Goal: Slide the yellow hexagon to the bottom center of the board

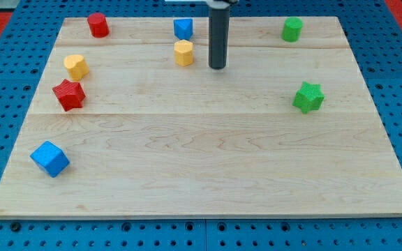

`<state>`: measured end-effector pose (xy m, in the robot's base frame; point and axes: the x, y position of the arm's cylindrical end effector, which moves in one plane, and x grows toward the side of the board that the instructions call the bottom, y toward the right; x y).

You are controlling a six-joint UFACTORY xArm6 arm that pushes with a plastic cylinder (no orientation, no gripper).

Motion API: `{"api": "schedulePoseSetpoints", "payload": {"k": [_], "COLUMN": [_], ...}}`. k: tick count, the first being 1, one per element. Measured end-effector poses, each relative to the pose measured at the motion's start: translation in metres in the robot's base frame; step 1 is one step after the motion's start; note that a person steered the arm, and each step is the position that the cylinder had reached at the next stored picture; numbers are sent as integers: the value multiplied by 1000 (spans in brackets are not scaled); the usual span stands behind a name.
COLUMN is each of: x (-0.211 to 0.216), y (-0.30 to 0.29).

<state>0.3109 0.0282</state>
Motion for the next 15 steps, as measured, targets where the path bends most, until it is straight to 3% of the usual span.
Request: {"api": "schedulePoseSetpoints", "payload": {"k": [3,10,12,13,14,15], "x": [-48,68,85,59,41,66], "y": [-46,-73,-81,-77,-111,-126]}}
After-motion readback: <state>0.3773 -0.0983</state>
